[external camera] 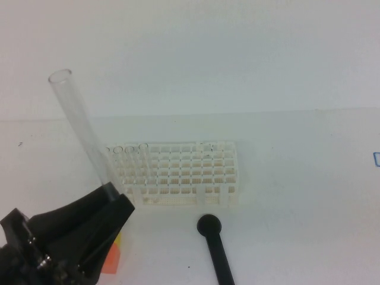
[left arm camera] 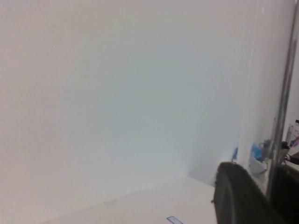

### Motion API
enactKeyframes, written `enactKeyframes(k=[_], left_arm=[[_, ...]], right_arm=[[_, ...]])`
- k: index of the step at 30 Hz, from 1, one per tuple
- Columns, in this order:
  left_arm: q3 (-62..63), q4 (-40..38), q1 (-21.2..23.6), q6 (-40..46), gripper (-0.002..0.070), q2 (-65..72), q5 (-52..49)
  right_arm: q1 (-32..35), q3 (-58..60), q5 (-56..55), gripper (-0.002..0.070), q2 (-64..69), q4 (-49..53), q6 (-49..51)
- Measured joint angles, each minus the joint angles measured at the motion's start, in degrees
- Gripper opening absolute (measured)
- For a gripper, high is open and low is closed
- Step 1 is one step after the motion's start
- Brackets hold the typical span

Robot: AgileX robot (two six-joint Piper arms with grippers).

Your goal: Place the test tubes

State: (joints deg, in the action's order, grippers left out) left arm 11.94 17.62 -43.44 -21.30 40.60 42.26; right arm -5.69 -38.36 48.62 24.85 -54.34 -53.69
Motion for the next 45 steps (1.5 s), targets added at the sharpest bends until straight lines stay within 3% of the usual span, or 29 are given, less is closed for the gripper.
enactKeyframes(k=[5, 9, 19, 27, 32, 45], left_arm=[[-3.06, -0.75, 0.0, 2.83, 0.011, 0.0, 2.09], [-3.15, -0.27, 0.0, 2.83, 0.011, 0.0, 2.68], [-3.15, 0.77, 0.0, 2.83, 0.011, 0.0, 2.49], [-3.15, 2.03, 0.0, 2.83, 0.011, 0.0, 2.36], [-3.15, 2.05, 0.0, 2.83, 0.011, 0.0, 2.36], [-3.45, 2.05, 0.0, 1.98, 0.011, 0.0, 1.48]], right_arm=[[-0.1, 0.0, 1.1, 0.0264, 3.86, -8.82, -7.75], [-1.95, 0.0, 4.07, 0.0312, 7.7, -15.93, -13.73], [-12.57, -2.71, 1.72, 0.0323, 20.26, -21.21, -24.82], [-27.0, -10.99, -7.6, 0.0326, 33.37, -30.23, -36.99], [-35.18, -15.7, -13.71, 0.04, 41.44, -38.95, -45.86], [-38.63, -25.6, -11.71, 0.0431, 52.68, -42.25, -47.23]])
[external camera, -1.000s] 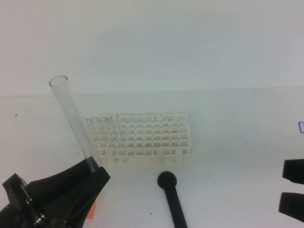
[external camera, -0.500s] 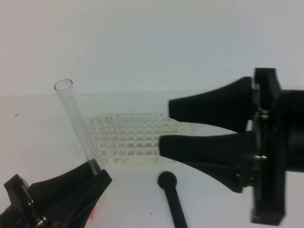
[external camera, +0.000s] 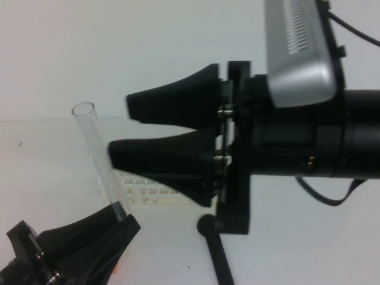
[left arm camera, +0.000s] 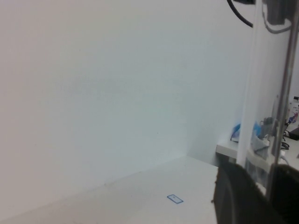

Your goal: Place the test tubes

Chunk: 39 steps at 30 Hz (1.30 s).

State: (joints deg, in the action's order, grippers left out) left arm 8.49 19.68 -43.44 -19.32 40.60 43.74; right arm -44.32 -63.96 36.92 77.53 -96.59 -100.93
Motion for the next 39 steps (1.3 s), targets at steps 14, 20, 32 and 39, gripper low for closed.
enactKeyframes(k=[14, 20, 32, 39], left_arm=[[0.0, 0.0, 0.0, -0.23, 0.011, 0.0, -1.77], [0.0, -0.1, 0.0, -0.23, 0.011, 0.0, -1.77], [0.0, -0.1, 0.0, -0.23, 0.011, 0.0, -1.87], [0.0, -0.1, 0.0, -0.56, 0.0109, 0.0, -1.75]], right_arm=[[-3.16, -4.8, -0.47, 0.043, 4.32, 0.0, 0.27], [-3.16, -5.13, -0.75, 0.0429, 4.86, 0.0, 1.38], [-3.16, -6.71, -0.03, 0.0293, 6.78, 0.0, 3.69], [-3.16, -6.71, 0.1, 0.014, 6.78, 0.0, 3.52]])
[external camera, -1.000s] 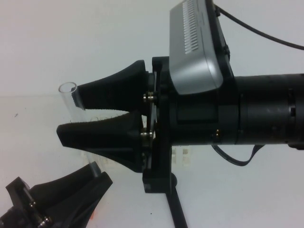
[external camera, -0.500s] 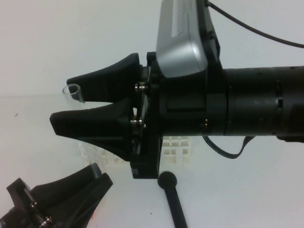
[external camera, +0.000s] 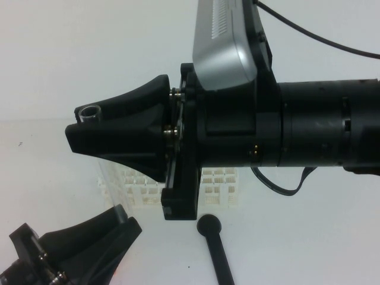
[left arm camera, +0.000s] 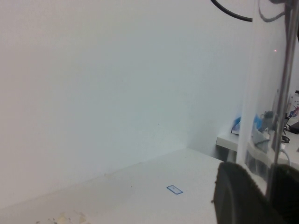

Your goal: Place the test tubes

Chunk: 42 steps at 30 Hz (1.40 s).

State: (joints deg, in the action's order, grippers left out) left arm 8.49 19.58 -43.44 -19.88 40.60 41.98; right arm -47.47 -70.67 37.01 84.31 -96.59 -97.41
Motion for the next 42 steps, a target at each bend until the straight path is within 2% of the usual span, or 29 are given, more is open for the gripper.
enactKeyframes(k=[18, 21, 27, 30, 32, 34, 39, 42], left_arm=[[0.0, -0.71, 0.0, -0.13, 0.0119, -0.1, -1.88], [0.0, -0.91, 0.0, -1.09, 0.0159, -0.1, -3.53], [0.0, -1.49, 0.0, -1.62, 0.0358, -0.21, -5.17], [0.0, -1.49, 0.0, -1.39, 0.0386, -0.21, -5.17], [0.0, -1.49, 0.0, -1.35, 0.0375, -0.29, -5.17], [0.0, -1.49, 0.0, -1.35, 0.0326, -0.29, -5.72], [0.0, -1.49, 0.0, -1.11, 0.009, -2.04, -13.61], [0.0, -1.49, 0.0, -1.09, 0.0026, -5.77, -20.02]], right_arm=[[0.0, -0.09, 0.07, 0.0127, 0.4, 0.18, -0.36], [0.0, -0.09, -0.38, 0.0127, 0.75, 0.41, -0.36], [0.0, -0.09, -2.16, 0.0127, 0.65, 0.02, -3.42], [0.0, -0.09, -5.75, 0.0127, 0.65, 0.02, -5.69], [0.0, -0.09, -7.9, 0.0127, 0.65, -0.11, -6.8], [0.0, -0.09, -10.15, 0.0127, 0.65, -0.24, -7.74], [0.0, -0.09, -12.83, 0.0127, 0.65, -0.48, -8.28], [0.0, -0.09, -13.54, 0.0127, 0.65, -0.7, -8.38]])
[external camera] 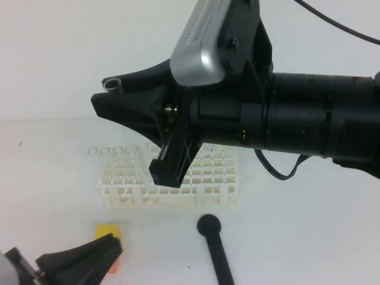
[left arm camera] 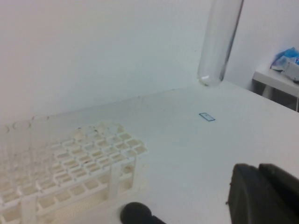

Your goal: Place the test tubes

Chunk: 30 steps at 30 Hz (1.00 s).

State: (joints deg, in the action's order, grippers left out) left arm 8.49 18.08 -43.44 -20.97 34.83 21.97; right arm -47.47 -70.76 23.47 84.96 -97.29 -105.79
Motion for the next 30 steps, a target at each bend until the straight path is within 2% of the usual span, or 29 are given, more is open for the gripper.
enactKeyframes(k=[8, 16, 22, 30], left_arm=[[-0.1, 0.0, 0.0, 0.1, 0.0001, -13.7, -20.58], [-0.2, -3.43, 0.0, -2.1, 0.0, -26.3, -34.43], [-0.2, -3.9, 0.0, -2.71, -0.0001, -32.44, -34.77], [-0.2, -3.58, 0.0, -2.71, -0.0001, -32.57, -35.38]], right_arm=[[0.0, 0.0, -0.56, 0.0127, 0.0, -0.32, -1.31], [0.0, 0.0, -0.7, 0.0127, 0.0, -0.35, -1.59], [0.0, 0.0, -0.74, 0.0127, 0.0, -0.35, -1.72], [0.0, 0.0, -0.94, 0.0127, 0.0, -0.45, -1.72]])
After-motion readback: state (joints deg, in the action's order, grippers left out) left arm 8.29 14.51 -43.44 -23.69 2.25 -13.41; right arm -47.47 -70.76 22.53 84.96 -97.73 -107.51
